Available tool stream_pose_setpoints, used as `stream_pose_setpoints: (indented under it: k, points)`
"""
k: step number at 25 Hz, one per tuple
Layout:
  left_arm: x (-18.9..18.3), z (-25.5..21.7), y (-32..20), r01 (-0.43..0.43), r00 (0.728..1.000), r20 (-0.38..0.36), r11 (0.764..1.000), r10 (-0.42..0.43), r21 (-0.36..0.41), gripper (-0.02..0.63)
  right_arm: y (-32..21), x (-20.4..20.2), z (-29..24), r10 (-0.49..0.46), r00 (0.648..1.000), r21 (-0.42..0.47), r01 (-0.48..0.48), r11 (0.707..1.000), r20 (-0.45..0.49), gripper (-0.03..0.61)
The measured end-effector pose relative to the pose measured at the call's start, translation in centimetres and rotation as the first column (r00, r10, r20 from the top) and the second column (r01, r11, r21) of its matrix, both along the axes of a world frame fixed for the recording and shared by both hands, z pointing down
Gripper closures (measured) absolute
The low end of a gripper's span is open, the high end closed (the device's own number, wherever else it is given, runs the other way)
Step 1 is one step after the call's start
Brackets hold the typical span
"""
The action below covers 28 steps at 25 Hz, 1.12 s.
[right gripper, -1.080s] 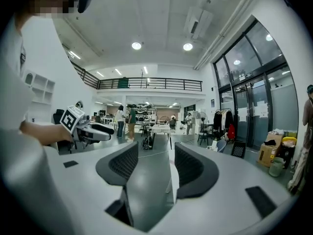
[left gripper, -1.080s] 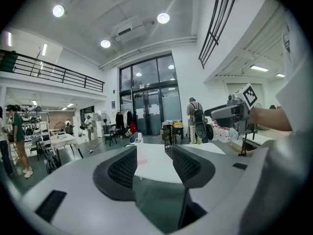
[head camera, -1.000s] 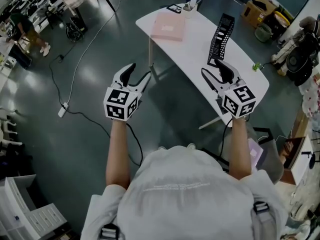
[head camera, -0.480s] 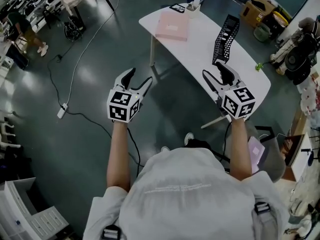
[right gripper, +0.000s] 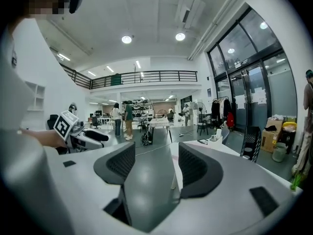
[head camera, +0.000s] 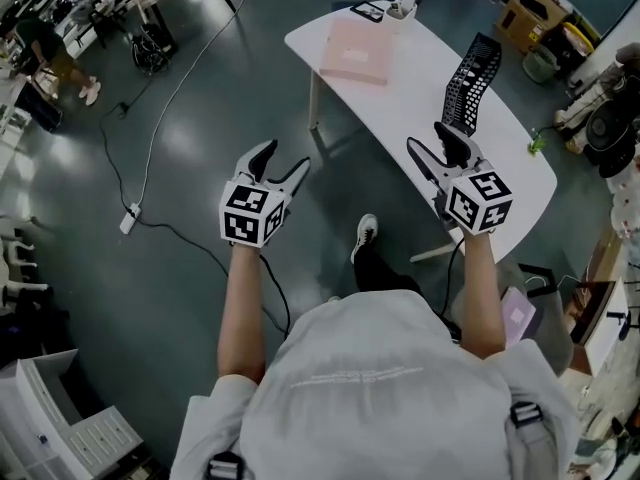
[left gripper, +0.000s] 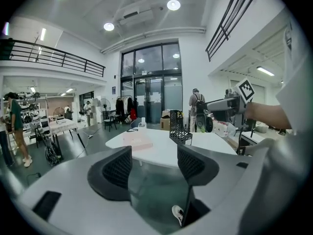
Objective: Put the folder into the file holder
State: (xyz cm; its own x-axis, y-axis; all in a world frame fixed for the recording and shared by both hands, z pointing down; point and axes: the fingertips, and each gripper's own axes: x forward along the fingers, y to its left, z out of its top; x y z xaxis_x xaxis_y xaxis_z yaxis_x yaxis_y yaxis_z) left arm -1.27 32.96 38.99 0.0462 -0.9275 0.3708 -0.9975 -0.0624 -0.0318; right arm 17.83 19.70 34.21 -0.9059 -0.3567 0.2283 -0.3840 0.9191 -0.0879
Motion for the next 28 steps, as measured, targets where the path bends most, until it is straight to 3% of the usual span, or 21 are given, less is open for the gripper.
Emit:
stream_pose_setpoints:
  k: [15, 28]
  points:
    - [-6.5, -2.1, -20.0, 0.055, 0.998, -0.023, 0.998, -0.056, -0.023, 0.307, -21.9, -6.6, -0.4, -0.012, 0.993, -0.092, 0.023, 0.996, 0.120, 0.287]
    - [-7.7, 0.9, -28.7, 0.017, 0.998, -0.059, 0.994, -0.023, -0.105, 0.307, -30.0, -9.1, 4.4, 0.023, 0.991, -0.258, 0.011, 0.966, 0.129, 0.284]
